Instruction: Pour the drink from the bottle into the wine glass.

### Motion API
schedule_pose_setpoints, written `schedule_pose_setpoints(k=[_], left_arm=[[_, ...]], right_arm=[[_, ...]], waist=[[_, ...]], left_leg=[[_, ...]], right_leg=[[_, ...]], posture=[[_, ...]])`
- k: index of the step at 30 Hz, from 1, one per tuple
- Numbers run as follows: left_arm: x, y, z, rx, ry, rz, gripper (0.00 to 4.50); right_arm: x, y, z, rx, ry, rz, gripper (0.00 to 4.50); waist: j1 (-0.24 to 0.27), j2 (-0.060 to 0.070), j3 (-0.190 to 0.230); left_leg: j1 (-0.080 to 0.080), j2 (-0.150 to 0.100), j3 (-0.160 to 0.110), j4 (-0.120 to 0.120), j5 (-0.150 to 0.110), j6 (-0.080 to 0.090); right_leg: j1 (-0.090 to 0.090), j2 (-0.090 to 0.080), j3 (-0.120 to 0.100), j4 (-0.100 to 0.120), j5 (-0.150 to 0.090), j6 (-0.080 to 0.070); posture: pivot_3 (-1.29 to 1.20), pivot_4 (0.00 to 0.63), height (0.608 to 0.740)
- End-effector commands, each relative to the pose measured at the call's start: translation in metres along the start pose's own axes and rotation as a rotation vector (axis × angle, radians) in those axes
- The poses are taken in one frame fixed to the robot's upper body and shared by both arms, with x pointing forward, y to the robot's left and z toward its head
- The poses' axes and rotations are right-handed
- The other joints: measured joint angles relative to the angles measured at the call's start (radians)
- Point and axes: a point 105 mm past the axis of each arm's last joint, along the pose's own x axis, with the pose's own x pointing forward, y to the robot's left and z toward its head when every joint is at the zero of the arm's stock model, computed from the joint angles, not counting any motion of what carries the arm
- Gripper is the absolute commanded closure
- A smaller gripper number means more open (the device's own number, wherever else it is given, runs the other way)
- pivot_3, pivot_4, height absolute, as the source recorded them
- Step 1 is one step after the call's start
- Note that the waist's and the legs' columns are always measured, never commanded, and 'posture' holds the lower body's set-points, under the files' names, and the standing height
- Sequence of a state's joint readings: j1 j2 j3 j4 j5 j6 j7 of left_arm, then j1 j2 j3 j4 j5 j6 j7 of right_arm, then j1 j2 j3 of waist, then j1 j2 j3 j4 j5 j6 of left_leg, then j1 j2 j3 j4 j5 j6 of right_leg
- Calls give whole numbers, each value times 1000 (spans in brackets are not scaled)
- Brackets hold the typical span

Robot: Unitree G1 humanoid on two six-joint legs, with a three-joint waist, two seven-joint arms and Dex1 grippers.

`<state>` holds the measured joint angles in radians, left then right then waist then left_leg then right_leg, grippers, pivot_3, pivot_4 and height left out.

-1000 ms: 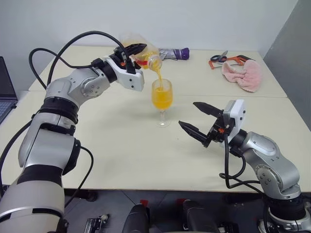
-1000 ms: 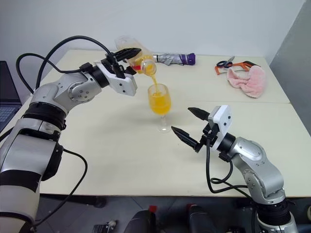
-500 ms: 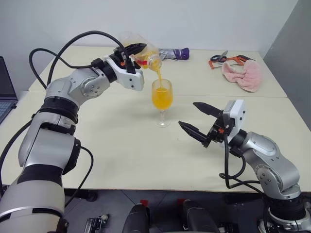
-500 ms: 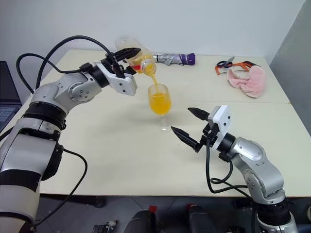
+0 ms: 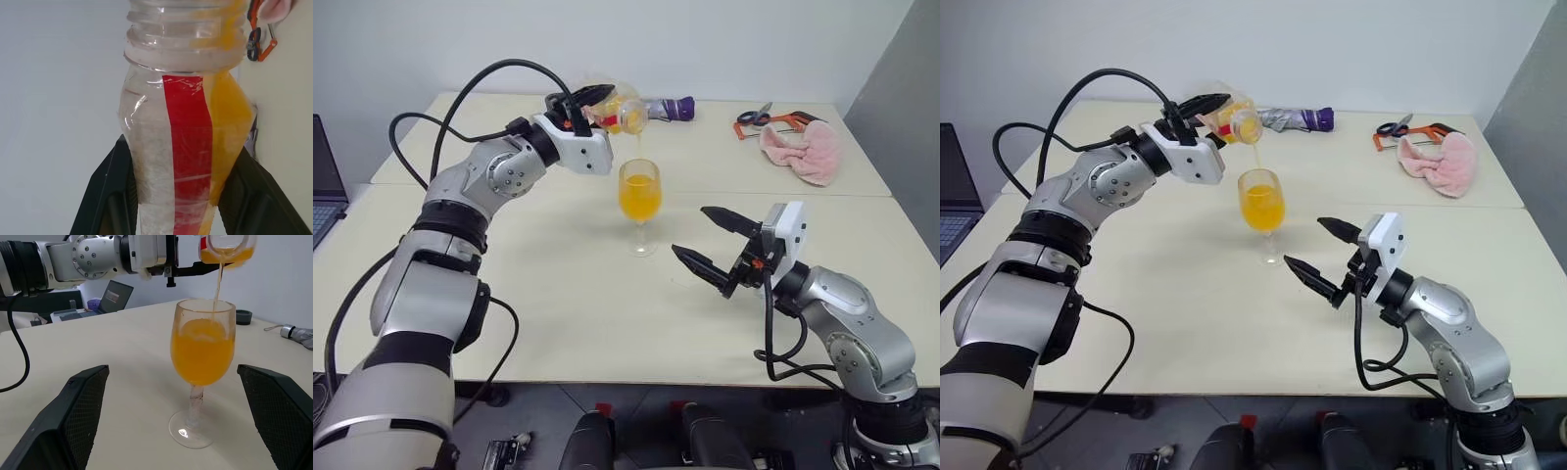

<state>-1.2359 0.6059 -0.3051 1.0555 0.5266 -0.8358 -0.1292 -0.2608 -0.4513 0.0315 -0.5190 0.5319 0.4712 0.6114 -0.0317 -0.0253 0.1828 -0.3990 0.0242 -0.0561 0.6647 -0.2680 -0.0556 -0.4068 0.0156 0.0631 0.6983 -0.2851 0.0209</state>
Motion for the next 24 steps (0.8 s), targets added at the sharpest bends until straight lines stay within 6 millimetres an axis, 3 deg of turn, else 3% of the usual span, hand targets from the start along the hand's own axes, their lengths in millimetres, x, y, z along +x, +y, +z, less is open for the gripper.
schedule_pose_setpoints(k=[1, 8, 11, 15, 19, 24], left_arm=[[0, 22, 0, -91, 3, 89, 2811], [3, 17, 7, -413, -45, 88, 2811], [-4, 14, 1, -551, -25, 83, 2811], [-33, 11, -35, -702, 141, 154, 2811], [-76, -5, -70, -866, 331, 215, 2811], [-123, -30, -88, -1078, 468, 248, 2812]], right_arm=[[1, 6, 12, -24, -42, 33, 0], [3, 7, 13, -32, -45, 44, 0], [3, 12, 13, -33, -35, 72, 0], [3, 24, 9, -25, -1, 152, 0], [10, 32, 7, -27, 30, 212, 0], [29, 32, 4, -63, 77, 227, 0]], waist=[[0, 0, 0], [0, 0, 0], [-3, 0, 0], [-16, 0, 0], [-26, 0, 0], [-24, 0, 0]], left_leg=[[0, 0, 0, 0, 0, 0], [0, 0, 0, 1, 0, 0], [0, 0, 0, 1, 0, 0], [1, 1, 0, 1, 0, 0], [2, 2, 0, 1, 0, 0], [2, 3, -2, 2, 0, 0]], right_leg=[[0, 0, 0, 0, 0, 0], [0, 0, 0, 0, 0, 0], [0, 0, 0, 0, 0, 0], [0, 1, 1, 1, 0, 0], [0, 1, 1, 2, 0, 0], [0, 0, 0, 5, 0, 0]], posture=[[0, 150, 740], [0, 150, 740], [0, 150, 740], [0, 150, 740], [0, 150, 740], [0, 150, 740]])
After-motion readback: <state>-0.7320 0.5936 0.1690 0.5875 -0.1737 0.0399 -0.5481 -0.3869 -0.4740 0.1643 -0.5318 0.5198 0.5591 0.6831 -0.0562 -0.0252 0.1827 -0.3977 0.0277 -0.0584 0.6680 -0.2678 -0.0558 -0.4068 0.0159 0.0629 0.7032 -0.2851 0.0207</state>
